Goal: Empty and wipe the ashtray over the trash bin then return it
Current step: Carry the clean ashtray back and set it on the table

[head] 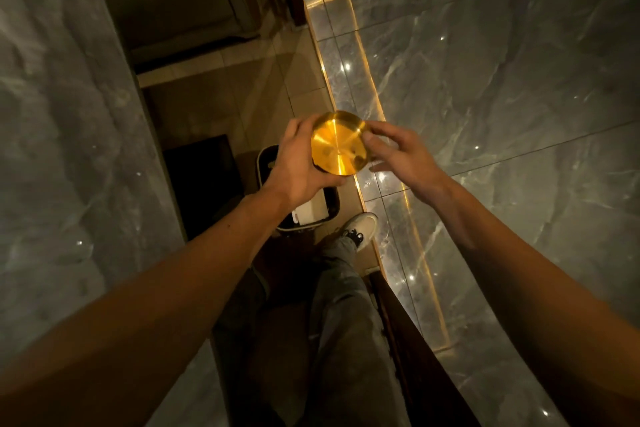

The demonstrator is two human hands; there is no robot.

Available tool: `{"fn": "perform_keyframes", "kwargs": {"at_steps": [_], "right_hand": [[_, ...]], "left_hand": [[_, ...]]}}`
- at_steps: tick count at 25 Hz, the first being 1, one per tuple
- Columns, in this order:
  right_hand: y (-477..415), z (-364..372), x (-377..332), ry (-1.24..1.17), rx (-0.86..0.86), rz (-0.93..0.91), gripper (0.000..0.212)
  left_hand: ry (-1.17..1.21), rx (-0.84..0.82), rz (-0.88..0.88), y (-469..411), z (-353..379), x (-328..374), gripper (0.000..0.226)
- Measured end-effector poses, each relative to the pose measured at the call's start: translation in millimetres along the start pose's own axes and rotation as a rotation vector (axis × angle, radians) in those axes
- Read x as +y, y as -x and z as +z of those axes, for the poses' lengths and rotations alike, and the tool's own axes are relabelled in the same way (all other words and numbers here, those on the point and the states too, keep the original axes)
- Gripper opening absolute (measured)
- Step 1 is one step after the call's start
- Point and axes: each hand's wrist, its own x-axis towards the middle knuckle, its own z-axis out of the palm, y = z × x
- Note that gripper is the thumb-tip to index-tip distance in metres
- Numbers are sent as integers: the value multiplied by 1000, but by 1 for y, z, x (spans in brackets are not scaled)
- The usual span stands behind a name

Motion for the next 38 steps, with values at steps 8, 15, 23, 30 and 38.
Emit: {"fn": "perform_keyframes", "kwargs": {"at_steps": [8,15,23,30,38], "right_hand": [[53,10,-85,106,-185,-211,96],[102,72,-153,417,-215,-403,99],[151,186,-224,446,-334,-492,91],[203,291,-258,462,-384,-537,88],[225,345,-264,437,-372,-581,89]], "left_hand": [[-61,28,89,52,-88,56,106],[-61,107,150,130,-176,50,108],[89,286,157,239,-260,7,108],[148,393,216,332,-334,-40,100],[117,422,226,372,-368,-63,95]]}}
